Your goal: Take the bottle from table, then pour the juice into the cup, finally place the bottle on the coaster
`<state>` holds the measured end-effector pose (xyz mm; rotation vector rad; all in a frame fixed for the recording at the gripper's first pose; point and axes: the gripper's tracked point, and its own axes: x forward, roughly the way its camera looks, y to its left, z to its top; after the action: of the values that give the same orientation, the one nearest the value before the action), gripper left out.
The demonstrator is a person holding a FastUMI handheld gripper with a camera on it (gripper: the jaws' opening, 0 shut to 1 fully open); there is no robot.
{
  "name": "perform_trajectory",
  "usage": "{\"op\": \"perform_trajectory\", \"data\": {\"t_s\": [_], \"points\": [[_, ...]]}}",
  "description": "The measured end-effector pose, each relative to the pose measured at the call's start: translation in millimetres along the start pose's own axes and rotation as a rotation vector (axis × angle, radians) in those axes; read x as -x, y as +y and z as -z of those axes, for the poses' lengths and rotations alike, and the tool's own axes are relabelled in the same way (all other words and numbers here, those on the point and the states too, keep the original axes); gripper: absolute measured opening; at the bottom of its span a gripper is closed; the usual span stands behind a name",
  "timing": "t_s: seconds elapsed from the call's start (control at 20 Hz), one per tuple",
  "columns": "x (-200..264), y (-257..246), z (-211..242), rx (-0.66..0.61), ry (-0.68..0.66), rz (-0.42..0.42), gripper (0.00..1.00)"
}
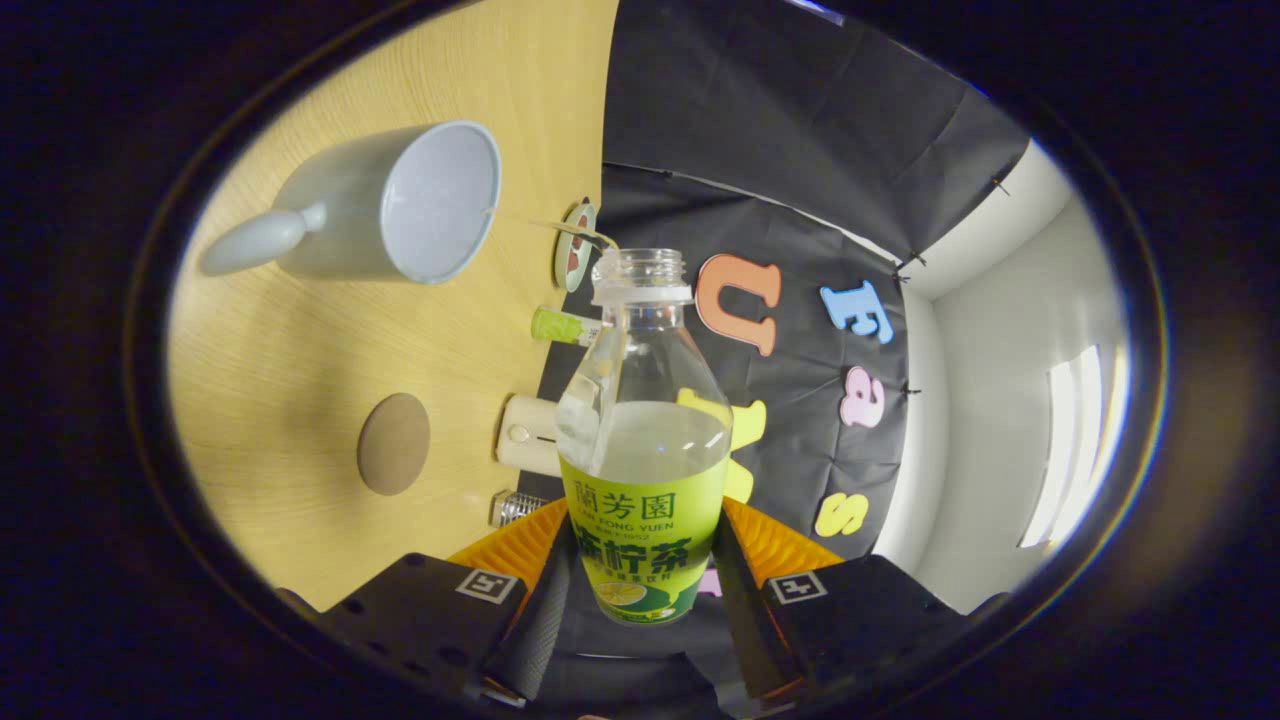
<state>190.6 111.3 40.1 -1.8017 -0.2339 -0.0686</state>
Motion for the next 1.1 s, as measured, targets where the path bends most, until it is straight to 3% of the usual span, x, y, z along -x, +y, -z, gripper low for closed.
{"op": "perform_trajectory", "data": {"t_s": [1.1], "points": [[1,-13,-1,0.060,-0.001,0.023,0.76]]}}
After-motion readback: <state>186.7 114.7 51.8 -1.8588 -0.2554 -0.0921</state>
